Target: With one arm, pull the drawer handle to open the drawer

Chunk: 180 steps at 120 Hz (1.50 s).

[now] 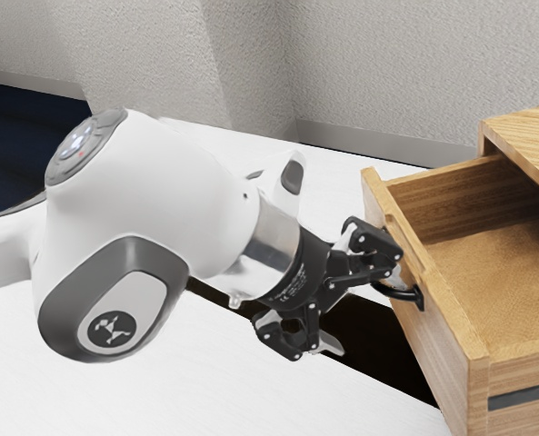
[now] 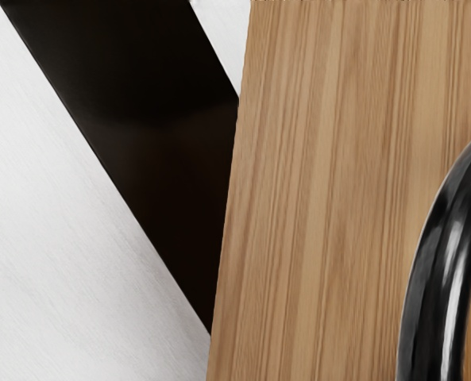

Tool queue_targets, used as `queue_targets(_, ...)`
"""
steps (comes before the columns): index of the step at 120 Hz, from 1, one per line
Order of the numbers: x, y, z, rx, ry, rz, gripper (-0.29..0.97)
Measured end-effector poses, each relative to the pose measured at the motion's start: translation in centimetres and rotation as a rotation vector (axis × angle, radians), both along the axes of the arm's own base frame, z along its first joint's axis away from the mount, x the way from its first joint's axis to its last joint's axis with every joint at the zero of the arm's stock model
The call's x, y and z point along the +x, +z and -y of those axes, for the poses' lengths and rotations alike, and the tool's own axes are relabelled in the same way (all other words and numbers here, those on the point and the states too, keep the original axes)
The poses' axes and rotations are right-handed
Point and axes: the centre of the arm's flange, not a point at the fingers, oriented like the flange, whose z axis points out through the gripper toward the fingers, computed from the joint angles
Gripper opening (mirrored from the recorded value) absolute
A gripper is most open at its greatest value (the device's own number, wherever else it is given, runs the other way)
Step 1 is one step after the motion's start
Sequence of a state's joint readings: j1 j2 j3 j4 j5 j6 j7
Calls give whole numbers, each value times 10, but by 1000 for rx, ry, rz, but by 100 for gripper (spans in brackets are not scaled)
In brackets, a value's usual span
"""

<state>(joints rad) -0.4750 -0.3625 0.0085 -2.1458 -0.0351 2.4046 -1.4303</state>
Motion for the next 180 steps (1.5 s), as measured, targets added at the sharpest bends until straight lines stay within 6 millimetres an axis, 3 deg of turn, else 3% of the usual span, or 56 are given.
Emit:
queue_targets(28, -11, -9, -51, -21, 71, -6, 68)
queue_targets(125, -82, -13, -94, -62, 103, 24, 68)
queue_targets(144, -87, -10, -97, -64, 105, 31, 68)
queue_targets(170, -114, 29, -103, -75, 91, 118, 68)
queue_targets(176, -124, 60, -108, -79, 88, 146, 68)
queue_targets(180, -124, 101, -101, -67, 79, 167, 68)
